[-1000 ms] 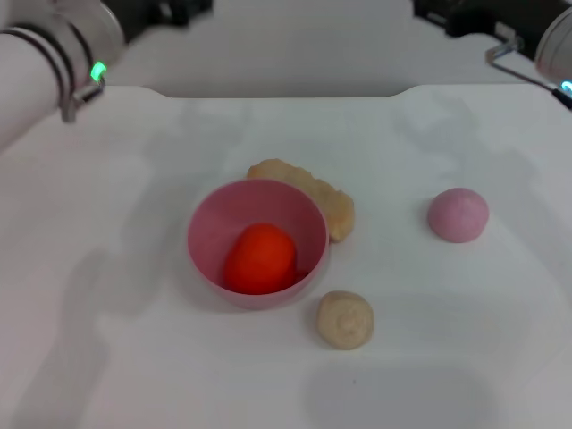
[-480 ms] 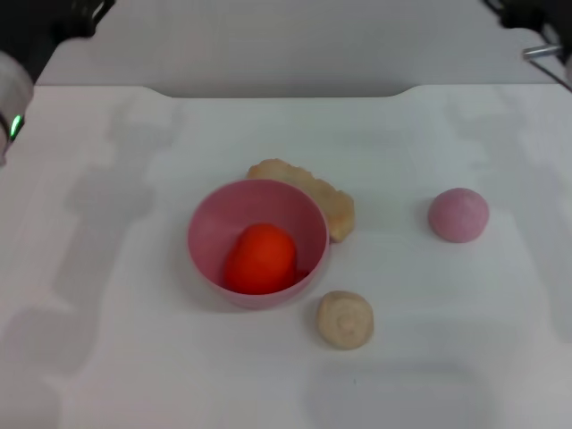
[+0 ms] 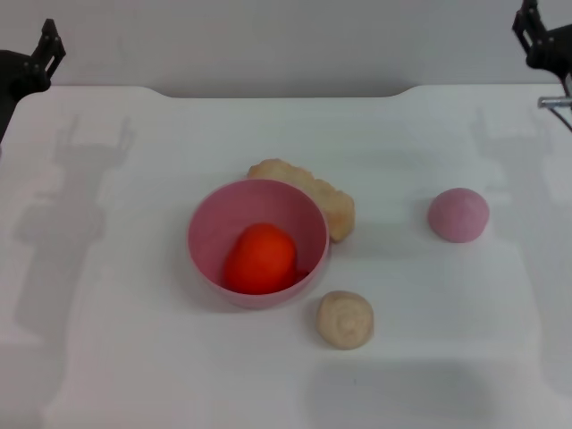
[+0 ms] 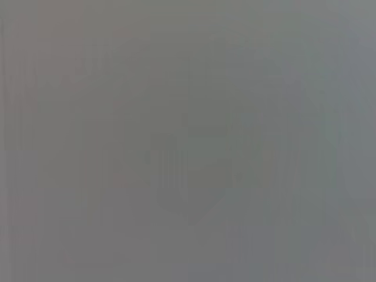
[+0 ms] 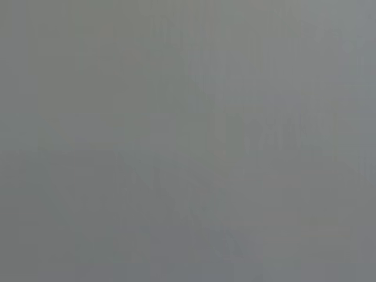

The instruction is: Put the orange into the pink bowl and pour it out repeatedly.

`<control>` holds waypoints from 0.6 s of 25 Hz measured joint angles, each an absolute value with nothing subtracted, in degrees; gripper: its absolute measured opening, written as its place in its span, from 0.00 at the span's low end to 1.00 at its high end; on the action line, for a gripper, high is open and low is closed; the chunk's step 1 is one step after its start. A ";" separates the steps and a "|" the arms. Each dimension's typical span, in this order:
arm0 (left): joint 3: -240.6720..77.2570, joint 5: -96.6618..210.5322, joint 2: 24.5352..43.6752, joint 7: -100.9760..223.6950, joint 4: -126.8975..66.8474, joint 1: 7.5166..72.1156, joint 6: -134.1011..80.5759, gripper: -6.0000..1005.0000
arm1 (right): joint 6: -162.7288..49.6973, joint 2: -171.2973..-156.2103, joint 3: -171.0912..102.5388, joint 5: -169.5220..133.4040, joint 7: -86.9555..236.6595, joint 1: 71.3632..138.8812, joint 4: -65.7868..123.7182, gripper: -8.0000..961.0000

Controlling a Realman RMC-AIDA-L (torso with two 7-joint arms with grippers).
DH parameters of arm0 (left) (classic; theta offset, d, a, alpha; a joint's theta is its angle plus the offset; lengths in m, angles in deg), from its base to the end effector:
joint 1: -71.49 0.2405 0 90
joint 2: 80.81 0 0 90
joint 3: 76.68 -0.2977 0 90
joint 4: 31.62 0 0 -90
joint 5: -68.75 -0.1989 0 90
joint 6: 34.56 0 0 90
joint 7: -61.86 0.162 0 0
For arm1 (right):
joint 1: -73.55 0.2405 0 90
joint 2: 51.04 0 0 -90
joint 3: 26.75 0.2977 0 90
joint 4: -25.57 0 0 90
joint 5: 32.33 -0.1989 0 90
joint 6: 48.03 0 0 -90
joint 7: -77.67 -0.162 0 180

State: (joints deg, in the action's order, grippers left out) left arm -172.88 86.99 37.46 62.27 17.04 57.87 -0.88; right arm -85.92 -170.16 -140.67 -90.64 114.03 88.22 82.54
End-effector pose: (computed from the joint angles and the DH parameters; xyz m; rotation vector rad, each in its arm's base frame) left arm -0.3137 0.3931 0.0209 -1.5315 -0.5258 -0.6218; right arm 0.2651 0.3906 -0.0092 -1.4761 0.4969 0.5915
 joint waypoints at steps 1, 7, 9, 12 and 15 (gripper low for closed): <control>-172.88 86.99 37.46 62.27 17.04 57.87 -0.88 0.80 | -86.27 -170.14 -140.98 -89.76 112.35 88.24 81.93 0.83; -172.28 88.54 37.31 62.11 10.04 54.44 1.38 0.80 | -90.62 -170.12 -142.41 -87.48 106.92 86.60 80.22 0.83; -172.23 88.55 37.30 62.11 8.71 53.67 1.68 0.80 | -97.87 -170.18 -145.52 -86.49 105.28 87.46 75.55 0.83; -172.20 88.54 37.34 62.09 4.59 51.22 2.37 0.80 | -102.81 -170.14 -147.45 -86.30 101.64 88.03 72.46 0.83; -172.24 88.54 37.51 62.08 2.00 49.55 3.02 0.80 | -103.59 -170.15 -147.31 -86.33 100.46 88.04 70.59 0.83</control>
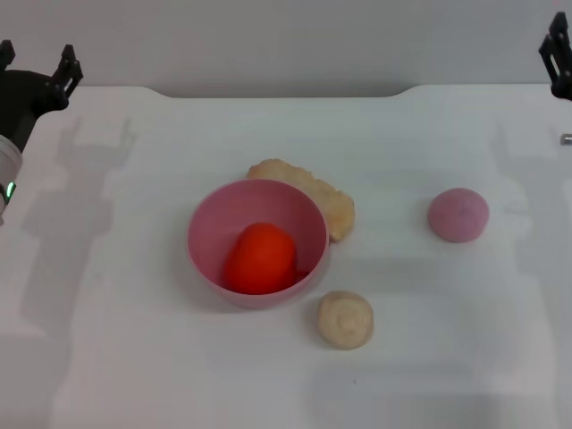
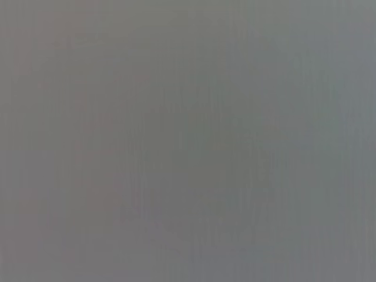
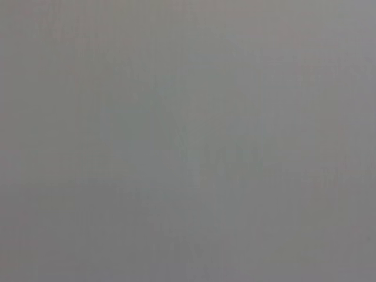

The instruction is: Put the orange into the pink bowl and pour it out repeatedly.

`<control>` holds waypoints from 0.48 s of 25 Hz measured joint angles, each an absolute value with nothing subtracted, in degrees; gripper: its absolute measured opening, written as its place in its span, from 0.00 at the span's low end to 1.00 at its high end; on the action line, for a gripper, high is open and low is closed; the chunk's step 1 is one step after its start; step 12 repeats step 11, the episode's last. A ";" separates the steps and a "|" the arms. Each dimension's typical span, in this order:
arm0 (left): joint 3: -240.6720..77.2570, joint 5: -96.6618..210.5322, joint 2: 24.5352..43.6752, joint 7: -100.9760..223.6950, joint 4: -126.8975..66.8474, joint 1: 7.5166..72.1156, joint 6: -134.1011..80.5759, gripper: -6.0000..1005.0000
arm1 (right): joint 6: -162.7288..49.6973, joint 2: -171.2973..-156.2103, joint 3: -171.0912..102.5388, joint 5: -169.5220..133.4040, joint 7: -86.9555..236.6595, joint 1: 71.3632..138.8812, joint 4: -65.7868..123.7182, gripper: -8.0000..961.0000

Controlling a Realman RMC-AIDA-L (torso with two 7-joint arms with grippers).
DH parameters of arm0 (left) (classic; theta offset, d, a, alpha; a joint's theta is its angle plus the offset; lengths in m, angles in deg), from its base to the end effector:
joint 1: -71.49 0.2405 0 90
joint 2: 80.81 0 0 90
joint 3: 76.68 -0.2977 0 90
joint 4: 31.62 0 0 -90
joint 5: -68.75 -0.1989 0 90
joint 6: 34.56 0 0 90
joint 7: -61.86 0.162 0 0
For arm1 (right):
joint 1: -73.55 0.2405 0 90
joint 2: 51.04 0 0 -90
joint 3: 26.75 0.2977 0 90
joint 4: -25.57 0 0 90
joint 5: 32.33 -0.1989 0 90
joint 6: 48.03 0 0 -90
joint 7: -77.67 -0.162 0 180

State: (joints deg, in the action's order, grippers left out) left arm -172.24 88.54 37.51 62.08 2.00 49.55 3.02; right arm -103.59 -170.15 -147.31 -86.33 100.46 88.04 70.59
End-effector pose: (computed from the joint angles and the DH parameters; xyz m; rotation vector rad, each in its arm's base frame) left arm -0.3298 0.4139 0.0016 -1.5628 -0.5569 -0.5505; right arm 0.2899 0.3638 -0.0118 -1.3901 0.4543 0.6915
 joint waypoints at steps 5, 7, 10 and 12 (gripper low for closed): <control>-172.22 90.55 37.69 62.06 -2.29 47.78 7.15 0.80 | -107.76 -170.23 -148.47 -86.46 99.24 89.47 65.47 0.83; -172.39 91.74 37.76 62.03 -3.30 47.69 9.75 0.80 | -108.20 -170.24 -148.39 -86.46 97.67 89.37 65.17 0.83; -172.73 93.27 37.88 61.92 -4.50 47.69 13.35 0.80 | -108.30 -170.21 -148.29 -86.46 94.82 89.52 64.05 0.83; -172.77 93.60 37.91 61.72 -4.80 47.62 14.19 0.80 | -108.28 -170.16 -148.41 -86.46 93.84 89.78 63.45 0.83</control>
